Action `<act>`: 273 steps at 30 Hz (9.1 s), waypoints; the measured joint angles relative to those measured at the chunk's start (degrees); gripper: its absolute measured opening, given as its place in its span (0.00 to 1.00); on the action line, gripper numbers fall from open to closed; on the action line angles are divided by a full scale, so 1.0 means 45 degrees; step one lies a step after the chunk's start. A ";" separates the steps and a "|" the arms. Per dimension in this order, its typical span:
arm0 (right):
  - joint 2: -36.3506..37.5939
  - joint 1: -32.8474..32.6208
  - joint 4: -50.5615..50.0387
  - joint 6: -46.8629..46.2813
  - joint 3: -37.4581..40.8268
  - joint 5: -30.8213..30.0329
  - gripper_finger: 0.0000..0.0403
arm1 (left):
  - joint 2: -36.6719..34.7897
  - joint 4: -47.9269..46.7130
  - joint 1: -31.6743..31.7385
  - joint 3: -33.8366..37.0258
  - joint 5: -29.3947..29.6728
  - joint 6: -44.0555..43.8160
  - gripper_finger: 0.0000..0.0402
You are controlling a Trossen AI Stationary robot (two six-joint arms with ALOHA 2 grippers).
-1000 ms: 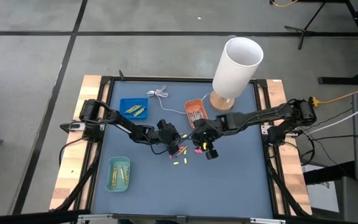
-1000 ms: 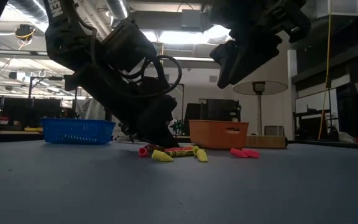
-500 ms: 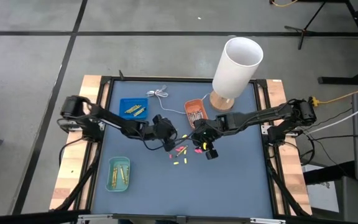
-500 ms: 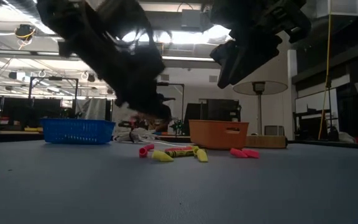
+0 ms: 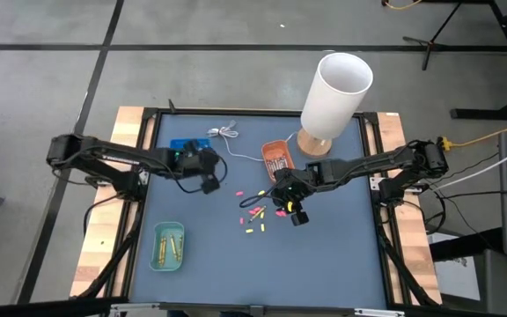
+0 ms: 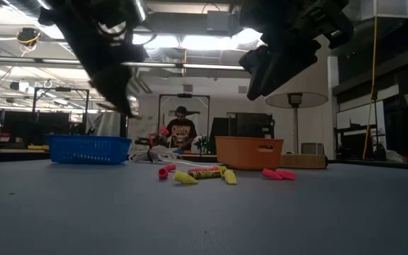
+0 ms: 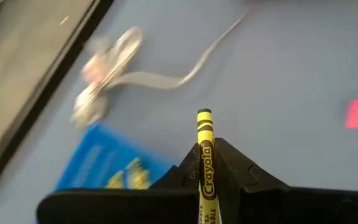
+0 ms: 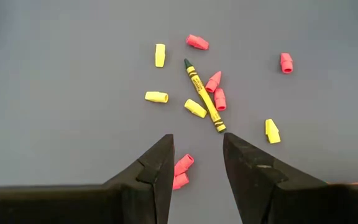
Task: Sort crayons
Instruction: Put the green crayon into the blue bin
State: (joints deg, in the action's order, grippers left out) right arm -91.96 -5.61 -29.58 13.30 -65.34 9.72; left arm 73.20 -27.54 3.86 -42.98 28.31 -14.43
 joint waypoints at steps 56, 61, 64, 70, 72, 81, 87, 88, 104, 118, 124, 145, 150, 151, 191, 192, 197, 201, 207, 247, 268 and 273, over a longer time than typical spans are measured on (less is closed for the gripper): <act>-0.0929 -0.0008 0.7461 -0.0024 0.3543 -0.0933 0.34 | -0.0436 -0.2726 0.2330 -0.0009 0.0462 -0.0128 0.25; -0.1889 -0.0005 0.7417 -0.0019 0.3458 -0.1069 0.34 | -0.0431 -0.2703 0.2330 -0.0010 0.0453 -0.0127 0.25; -0.2276 -0.0004 0.7604 -0.0019 0.3449 -0.1171 0.34 | -0.0431 -0.2704 0.2330 -0.0015 0.0452 -0.0127 0.25; -0.2793 0.0001 0.8441 -0.0010 0.3434 -0.1501 0.34 | -0.0436 -0.2699 0.2330 -0.0015 0.0456 -0.0127 0.25; -0.2975 0.0001 0.8373 -0.0010 0.3434 -0.1501 0.34 | -0.0436 -0.2703 0.2330 -0.0015 0.0447 -0.0127 0.25; -0.3696 0.0001 0.8563 -0.0049 0.3381 -0.1291 0.34 | -0.0436 -0.2670 0.2330 -0.0015 0.0404 -0.0127 0.25; -0.3721 0.0011 0.8499 -0.0087 0.3386 -0.1197 0.31 | -0.0436 -0.2668 0.2330 -0.0015 0.0399 -0.0127 0.25; -0.3725 0.0006 0.8474 -0.0087 0.3390 -0.1173 0.29 | -0.0436 -0.2670 0.2330 -0.0015 0.0399 -0.0127 0.25; -0.3730 0.0001 0.8626 -0.0039 0.3429 -0.1127 0.05 | -0.0436 -0.2219 0.2330 -0.0012 0.0270 -0.0110 0.25; -0.3842 -0.0004 0.4142 -0.0039 0.0698 -0.1202 0.07 | -0.0436 0.1466 0.1438 -0.0010 -0.3208 0.0010 0.25; -0.3818 -0.0004 0.1782 -0.0020 -0.1061 -0.2196 0.07 | -0.0436 0.2056 0.0617 -0.0010 -0.4991 0.0002 0.25; -0.3784 -0.0004 0.2394 -0.0024 -0.3434 -0.2970 0.08 | -0.0436 0.2627 -0.2149 -0.0010 -0.5799 -0.0005 0.25; -0.3777 -0.0004 0.2975 -0.0041 -0.3434 -0.2973 0.08 | -0.0436 0.3025 -0.2216 -0.0010 -0.5792 -0.0006 0.25; -0.3773 -0.0004 0.3119 -0.0039 -0.3434 -0.2973 0.08 | -0.0439 0.3030 -0.2216 -0.0010 -0.5762 -0.0006 0.25; -0.3745 -0.0004 0.4299 -0.0044 -0.3439 -0.2939 0.08 | -0.0440 0.2950 -0.2197 0.0000 -0.5367 -0.0041 0.02; -0.3745 -0.0004 0.4299 -0.0044 -0.3439 -0.2934 0.08 | -0.0440 0.2950 -0.2197 0.0000 -0.5367 -0.0040 0.02; -0.3745 -0.0004 0.4269 -0.0039 -0.3449 -0.2933 0.08 | -0.0440 0.2959 -0.2197 0.0000 -0.5376 -0.0040 0.02; -0.3745 -0.0004 0.4268 -0.0022 -0.3453 -0.2914 0.13 | -0.0440 0.3016 -0.2197 0.0000 -0.5392 -0.0030 0.02; -0.3745 0.0001 0.4275 -0.0007 -0.3458 -0.2929 0.31 | -0.0440 0.3042 -0.2197 0.0000 -0.5464 0.0004 0.02; 0.4170 -0.0013 -0.7777 -0.2654 -0.4375 -0.2939 0.35 | -0.0440 -0.2118 0.3343 -0.0005 -0.0990 0.0005 0.02; 1.1137 0.0001 -0.0414 -0.4236 0.6338 -0.2934 0.35 | -0.0440 -0.4108 0.4166 -0.0010 -0.0534 0.0004 0.02; 1.3163 0.0001 0.0531 -0.4245 0.7663 -0.2934 0.35 | -0.0440 -0.4046 0.4166 -0.0010 -0.0537 -0.0006 0.06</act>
State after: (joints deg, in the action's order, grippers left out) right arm -32.73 -5.61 -27.19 -5.80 -30.86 -3.49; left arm 71.22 -45.74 22.61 -43.03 25.90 -14.46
